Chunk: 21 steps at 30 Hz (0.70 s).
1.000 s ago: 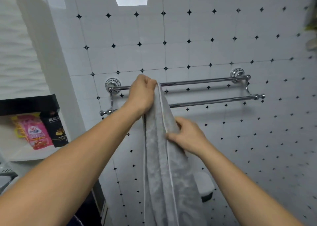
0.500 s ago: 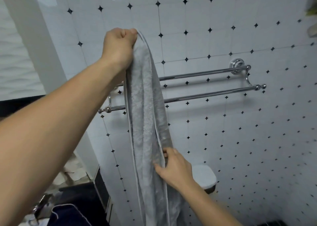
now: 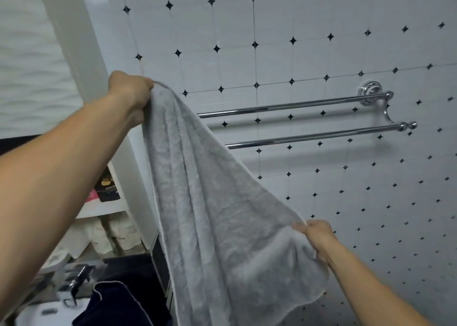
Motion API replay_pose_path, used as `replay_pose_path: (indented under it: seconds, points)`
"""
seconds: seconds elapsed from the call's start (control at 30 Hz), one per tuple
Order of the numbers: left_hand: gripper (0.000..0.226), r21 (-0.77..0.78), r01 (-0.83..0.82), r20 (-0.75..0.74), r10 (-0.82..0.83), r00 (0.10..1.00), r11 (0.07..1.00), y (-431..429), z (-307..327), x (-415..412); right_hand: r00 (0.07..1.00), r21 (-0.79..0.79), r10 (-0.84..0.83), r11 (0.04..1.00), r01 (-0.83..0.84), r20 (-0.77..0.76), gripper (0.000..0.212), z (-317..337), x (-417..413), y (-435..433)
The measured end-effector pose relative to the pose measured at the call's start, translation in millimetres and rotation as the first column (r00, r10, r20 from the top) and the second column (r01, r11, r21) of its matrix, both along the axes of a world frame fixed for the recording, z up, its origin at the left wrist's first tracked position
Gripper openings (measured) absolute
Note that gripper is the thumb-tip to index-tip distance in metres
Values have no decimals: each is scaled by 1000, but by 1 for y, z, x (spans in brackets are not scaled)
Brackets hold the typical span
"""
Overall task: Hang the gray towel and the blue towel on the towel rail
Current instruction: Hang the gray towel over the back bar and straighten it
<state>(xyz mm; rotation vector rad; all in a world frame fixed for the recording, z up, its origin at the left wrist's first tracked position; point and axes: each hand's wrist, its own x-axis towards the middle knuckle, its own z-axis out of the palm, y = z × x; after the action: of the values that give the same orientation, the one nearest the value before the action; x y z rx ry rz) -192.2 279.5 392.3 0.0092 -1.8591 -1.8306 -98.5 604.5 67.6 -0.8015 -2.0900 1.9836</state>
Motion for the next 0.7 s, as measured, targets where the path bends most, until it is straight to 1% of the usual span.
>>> replay_pose_path:
  seconds: [0.03,0.07,0.1,0.13,0.17,0.23,0.3,0.33,0.37,0.4,0.43,0.47,0.5,0.53,0.57,0.6,0.63,0.67,0.7]
  points:
    - [19,-41,-9,44,11,999,999,-3,-5,-6,999,-115,10,993,-16,-51,41,15,-4,2]
    - [17,-117,-13,73,21,997,993,-5,-10,-8,993,-231,28,972,-54,-115,41,33,-8,1]
    - [21,-199,-19,93,39,995,980,-6,-16,-9,981,-329,41,939,-104,-192,33,54,-11,-1]
    - [29,-238,-10,103,36,994,971,-6,-22,-7,965,-393,49,907,-151,-256,21,74,-14,-3]
    - [35,-243,34,121,-5,993,970,-4,-29,-3,946,-430,66,879,-206,-317,14,94,-16,-7]
    - [41,-235,168,170,-130,977,957,2,-45,10,892,-459,146,815,-353,-427,22,131,-15,-17]
    - [41,-257,316,220,-263,939,913,12,-63,28,815,-440,258,736,-514,-519,34,161,-10,-33]
    - [43,-278,380,240,-319,917,882,18,-74,37,763,-382,320,718,-582,-562,42,173,-8,-41]
    - [46,-290,429,248,-366,897,855,24,-84,45,717,-275,377,740,-614,-587,49,182,-6,-51]
    - [48,-298,469,246,-408,879,831,29,-94,54,693,-93,430,810,-579,-578,52,190,-4,-62]
    - [47,-305,504,242,-446,862,808,32,-102,62,692,165,474,869,-466,-545,48,196,-3,-73]
    - [43,-311,543,238,-490,839,780,34,-110,69,718,433,483,858,-276,-501,41,200,-4,-82]
    - [37,-310,593,232,-546,805,743,33,-117,74,748,625,448,779,-57,-490,33,204,-3,-90]
    - [35,-318,638,229,-597,769,701,31,-124,79,765,724,387,674,146,-514,23,207,-1,-98]
    - [41,-335,676,225,-642,733,656,29,-131,83,768,768,332,564,304,-548,13,211,3,-105]
    - [55,-358,695,225,-664,713,624,29,-137,88,768,786,289,460,412,-571,9,214,4,-112]
    - [66,-367,705,225,-677,700,607,32,-143,93,777,801,258,373,468,-574,15,215,4,-119]
    - [67,-387,696,212,-676,706,606,38,-147,97,790,817,243,307,487,-562,24,216,3,-124]
    - [59,-406,674,192,-664,723,617,44,-151,101,796,826,238,256,502,-557,30,215,3,-130]
